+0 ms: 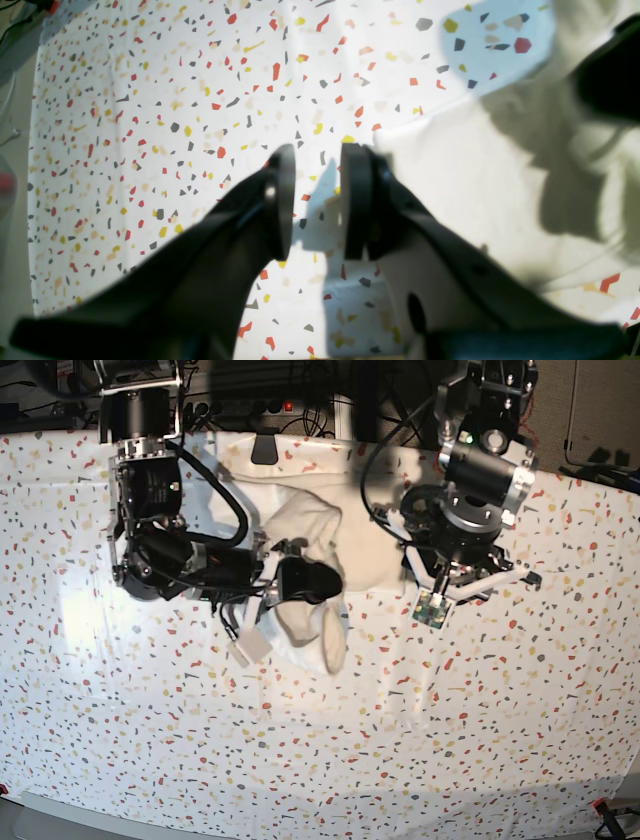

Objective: Fold the T-shirt properly
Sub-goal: 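Grasp the bundle's end with the right gripper and lift it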

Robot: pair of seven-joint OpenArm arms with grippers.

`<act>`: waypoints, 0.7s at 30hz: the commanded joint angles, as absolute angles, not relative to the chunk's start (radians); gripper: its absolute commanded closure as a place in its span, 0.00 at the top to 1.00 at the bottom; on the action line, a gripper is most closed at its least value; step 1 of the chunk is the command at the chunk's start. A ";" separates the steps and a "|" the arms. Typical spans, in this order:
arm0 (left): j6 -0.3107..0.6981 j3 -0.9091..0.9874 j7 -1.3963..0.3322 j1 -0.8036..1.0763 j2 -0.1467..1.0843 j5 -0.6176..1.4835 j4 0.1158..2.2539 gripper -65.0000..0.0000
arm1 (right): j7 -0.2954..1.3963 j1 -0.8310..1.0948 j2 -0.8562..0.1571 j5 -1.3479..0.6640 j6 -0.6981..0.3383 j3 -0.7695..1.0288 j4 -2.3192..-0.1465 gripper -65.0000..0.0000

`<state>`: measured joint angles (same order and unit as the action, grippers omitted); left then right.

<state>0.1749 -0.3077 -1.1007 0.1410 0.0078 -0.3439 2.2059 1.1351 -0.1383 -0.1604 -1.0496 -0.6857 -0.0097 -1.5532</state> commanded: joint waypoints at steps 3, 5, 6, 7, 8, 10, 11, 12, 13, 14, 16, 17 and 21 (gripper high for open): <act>0.167 -0.308 -1.086 0.133 0.003 -0.378 2.224 0.23 | 1.117 -0.160 -0.110 -1.042 -0.692 -0.013 -1.571 0.00; 0.162 -0.308 -1.092 0.133 0.003 -0.423 2.224 0.23 | 1.118 -0.160 -0.081 -1.029 -0.692 -0.013 -1.571 0.00; 0.143 -0.308 -1.093 0.133 0.004 -0.440 2.224 0.23 | 1.118 -0.160 -0.068 -1.016 -0.692 -0.013 -1.571 0.00; 0.123 -0.308 -1.093 0.133 0.003 -0.449 2.224 0.23 | 1.118 -0.160 -0.055 -1.000 -0.692 -0.013 -1.571 0.00; 0.109 -0.308 -1.093 0.133 0.003 -0.454 2.224 0.23 | 1.118 -0.160 -0.044 -0.980 -0.692 -0.014 -1.571 0.00; 0.094 -0.308 -1.096 0.133 0.004 -0.466 2.224 0.23 | 1.118 -0.157 -0.037 -0.962 -0.692 -0.014 -1.571 0.00; 0.093 -0.308 -1.101 0.133 0.003 -0.469 2.224 0.23 | 1.118 -0.155 -0.033 -0.958 -0.692 -0.014 -1.571 0.00; 0.093 -0.308 -1.104 0.133 0.003 -0.471 2.224 0.23 | 1.118 -0.154 -0.033 -0.955 -0.692 -0.014 -1.571 0.00; 0.093 -0.308 -1.105 0.134 0.003 -0.471 2.224 0.23 | 1.118 -0.152 -0.031 -0.947 -0.692 -0.014 -1.571 0.00; 0.093 -0.308 -1.105 0.133 0.003 -0.471 2.224 0.23 | 1.118 -0.150 -0.030 -0.945 -0.692 -0.014 -1.571 0.00; 0.093 -0.308 -1.105 0.133 0.003 -0.471 2.224 0.23 | 1.118 -0.146 -0.030 -0.953 -0.692 -0.014 -1.571 0.00; 0.093 -0.308 -1.105 0.133 0.003 -0.471 2.224 0.23 | 1.118 -0.146 -0.030 -0.953 -0.692 -0.014 -1.571 0.00; 0.093 -0.308 -1.104 0.133 0.003 -0.471 2.224 0.23 | 1.118 -0.147 -0.027 -0.958 -0.692 -0.015 -1.571 0.19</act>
